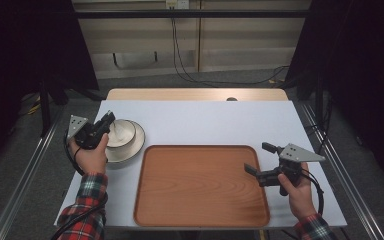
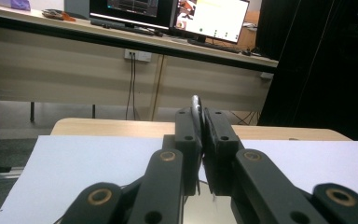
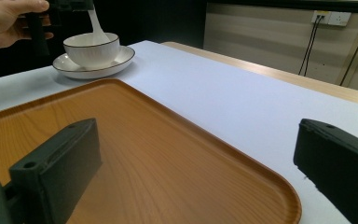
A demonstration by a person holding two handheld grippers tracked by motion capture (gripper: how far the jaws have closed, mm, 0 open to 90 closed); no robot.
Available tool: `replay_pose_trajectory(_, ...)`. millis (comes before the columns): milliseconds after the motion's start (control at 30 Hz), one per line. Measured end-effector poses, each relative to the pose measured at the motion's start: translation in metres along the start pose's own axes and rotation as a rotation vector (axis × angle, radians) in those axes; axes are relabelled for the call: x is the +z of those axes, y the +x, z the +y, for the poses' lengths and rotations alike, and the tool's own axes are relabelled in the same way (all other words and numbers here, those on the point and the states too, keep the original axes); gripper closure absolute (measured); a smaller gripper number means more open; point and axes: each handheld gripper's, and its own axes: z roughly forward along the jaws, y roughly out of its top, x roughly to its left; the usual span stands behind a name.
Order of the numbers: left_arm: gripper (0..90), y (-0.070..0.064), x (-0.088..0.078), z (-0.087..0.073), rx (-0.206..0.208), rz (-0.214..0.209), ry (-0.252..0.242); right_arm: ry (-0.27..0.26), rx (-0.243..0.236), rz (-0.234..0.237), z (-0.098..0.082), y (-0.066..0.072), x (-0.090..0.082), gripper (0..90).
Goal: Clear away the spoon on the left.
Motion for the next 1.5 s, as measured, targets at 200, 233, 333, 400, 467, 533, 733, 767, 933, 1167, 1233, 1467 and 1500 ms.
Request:
replay_pose_trajectory(200, 85.2, 0.0, 0.003, 0.0, 0.007, 0.003, 0.003, 0.001, -0.002, 0.001, 0.0, 0.0, 0.0, 0.1)
replay_pose_trajectory(233, 85.3, 0.0, 0.003, 0.0, 0.007, 0.005, 0.003, 0.0, -0.004, 0.001, 0.0, 0.0, 0.0, 0.1)
replay_pose_trajectory(333, 85.3, 0.0, 0.003, 0.001, 0.005, 0.002, 0.007, -0.002, -0.004, -0.002, 0.0, -0.001, -0.001, 0.1)
replay_pose_trajectory(400, 85.3, -0.001, 0.002, 0.002, 0.009, 0.007, 0.017, -0.001, -0.004, -0.003, 0.0, -0.001, -0.002, 0.2)
replay_pose_trajectory(467, 85.3, 0.0, 0.001, 0.002, 0.008, -0.002, 0.016, 0.001, -0.009, 0.004, 0.0, -0.001, -0.002, 0.1)
replay_pose_trajectory(533, 85.3, 0.001, -0.002, 0.004, 0.004, -0.004, 0.022, 0.002, -0.008, 0.001, 0.0, 0.0, -0.002, 0.1)
replay_pose_trajectory(733, 85.4, 0.0, -0.006, 0.01, -0.006, -0.009, 0.015, 0.0, -0.004, 0.002, 0.001, 0.0, -0.002, 0.2)
replay_pose_trajectory(767, 85.4, 0.0, -0.006, 0.011, -0.01, -0.019, 0.008, 0.002, -0.004, 0.002, 0.0, 0.0, -0.002, 0.1)
replay_pose_trajectory(933, 85.4, -0.002, -0.009, 0.018, -0.015, -0.026, 0.013, 0.004, -0.005, -0.001, 0.0, 0.0, -0.002, 0.1)
replay_pose_trajectory(1167, 85.4, -0.007, -0.011, 0.03, -0.019, -0.063, 0.021, 0.002, -0.007, 0.005, 0.0, 0.0, -0.002, 0.2)
replay_pose_trajectory(1233, 85.4, -0.009, -0.011, 0.034, -0.029, -0.066, 0.012, 0.004, -0.006, 0.004, 0.0, 0.0, -0.002, 0.1)
replay_pose_trajectory(1467, 85.4, -0.014, -0.013, 0.045, -0.019, -0.099, 0.035, 0.003, -0.005, 0.006, 0.0, 0.0, -0.002, 0.1)
replay_pose_trajectory(1500, 85.4, -0.015, -0.013, 0.046, -0.016, -0.099, 0.037, 0.002, -0.005, 0.006, 0.0, 0.0, -0.002, 0.1)
